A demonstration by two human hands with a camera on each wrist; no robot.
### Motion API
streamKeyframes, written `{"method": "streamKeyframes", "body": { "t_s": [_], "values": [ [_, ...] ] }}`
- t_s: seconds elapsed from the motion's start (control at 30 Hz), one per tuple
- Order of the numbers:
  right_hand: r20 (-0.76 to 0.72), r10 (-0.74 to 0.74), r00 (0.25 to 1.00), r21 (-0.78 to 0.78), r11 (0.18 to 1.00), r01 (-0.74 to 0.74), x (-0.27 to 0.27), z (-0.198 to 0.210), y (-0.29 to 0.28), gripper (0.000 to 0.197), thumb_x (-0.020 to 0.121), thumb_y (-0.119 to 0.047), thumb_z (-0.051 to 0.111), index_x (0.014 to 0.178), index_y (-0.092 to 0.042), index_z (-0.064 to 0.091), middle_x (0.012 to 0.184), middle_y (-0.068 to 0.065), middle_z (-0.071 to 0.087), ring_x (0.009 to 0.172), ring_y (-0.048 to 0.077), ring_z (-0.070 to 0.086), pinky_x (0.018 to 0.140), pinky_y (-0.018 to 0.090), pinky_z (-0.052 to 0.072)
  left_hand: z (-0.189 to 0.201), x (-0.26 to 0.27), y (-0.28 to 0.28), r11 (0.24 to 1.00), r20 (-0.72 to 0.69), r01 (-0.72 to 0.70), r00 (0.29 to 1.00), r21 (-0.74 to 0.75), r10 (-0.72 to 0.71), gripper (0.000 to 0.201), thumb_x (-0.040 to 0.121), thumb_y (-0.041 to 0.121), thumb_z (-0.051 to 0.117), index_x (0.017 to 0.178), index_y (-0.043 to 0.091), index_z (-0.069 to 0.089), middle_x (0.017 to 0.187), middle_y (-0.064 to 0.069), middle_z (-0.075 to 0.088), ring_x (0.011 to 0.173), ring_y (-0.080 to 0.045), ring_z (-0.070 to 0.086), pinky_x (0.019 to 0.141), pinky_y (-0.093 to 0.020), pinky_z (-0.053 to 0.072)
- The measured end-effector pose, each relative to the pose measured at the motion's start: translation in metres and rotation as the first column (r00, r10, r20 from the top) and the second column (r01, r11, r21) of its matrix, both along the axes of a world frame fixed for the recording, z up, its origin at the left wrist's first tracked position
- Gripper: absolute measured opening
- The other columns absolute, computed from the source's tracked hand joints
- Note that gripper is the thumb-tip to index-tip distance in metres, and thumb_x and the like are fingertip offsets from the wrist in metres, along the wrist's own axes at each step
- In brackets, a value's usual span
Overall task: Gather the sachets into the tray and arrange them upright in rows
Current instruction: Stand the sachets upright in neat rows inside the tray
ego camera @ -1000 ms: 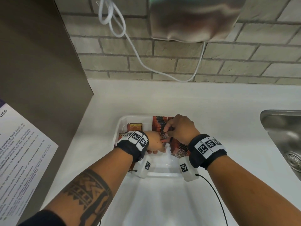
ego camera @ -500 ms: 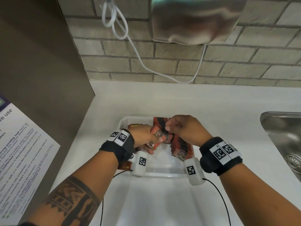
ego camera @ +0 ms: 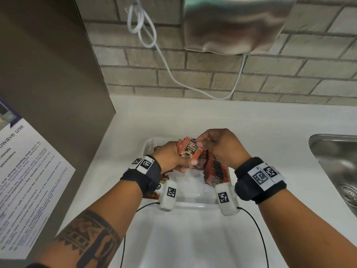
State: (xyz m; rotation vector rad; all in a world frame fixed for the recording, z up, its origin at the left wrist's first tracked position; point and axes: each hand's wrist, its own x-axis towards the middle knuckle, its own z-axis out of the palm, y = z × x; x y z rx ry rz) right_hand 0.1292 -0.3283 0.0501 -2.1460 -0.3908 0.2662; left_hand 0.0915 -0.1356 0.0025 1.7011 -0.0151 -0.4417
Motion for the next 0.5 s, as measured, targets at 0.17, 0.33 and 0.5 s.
{"method": "streamKeyframes", "body": {
  "t_s": [0.17,0.33,0.5],
  "values": [
    [0.141,0.051,0.989,-0.212,0.977,-0.020,-0.002,0.004,-0.003,0.007,0.093,-0.019,0.068,0.091,-0.020,0.074,0.088,-0.008,0.071,0.081,0.008,0.063,0.064,0.004,0.040,0.002,0.006,0.015,0.885,0.053,0.066,0.993,0.460,-0.102,0.021,0.080,0.039,0.084,0.087,0.025,0.070,0.080,-0.001,0.074,0.073,-0.018,0.069,0.067,-0.027,0.053],
    [0.163,0.092,0.982,-0.347,0.938,-0.030,-0.003,-0.011,-0.003,0.016,0.084,-0.011,0.069,0.082,-0.023,0.079,0.079,-0.017,0.061,0.088,0.012,0.061,0.083,0.031,0.049,0.011,0.011,0.019,0.604,-0.059,0.134,0.988,0.786,-0.141,0.039,0.080,0.049,0.079,0.090,0.013,0.067,0.085,-0.002,0.068,0.084,-0.021,0.066,0.072,-0.029,0.052],
    [0.185,0.054,0.981,-0.497,0.867,0.046,-0.002,-0.032,0.003,0.014,0.080,-0.023,0.069,0.074,-0.033,0.077,0.093,-0.012,0.064,0.099,0.017,0.050,0.083,0.036,0.038,0.013,0.010,-0.004,0.542,-0.194,0.313,0.944,0.780,-0.266,0.031,0.083,0.049,0.075,0.081,0.019,0.066,0.076,0.005,0.067,0.072,-0.017,0.065,0.069,-0.028,0.053]
  ]
}}
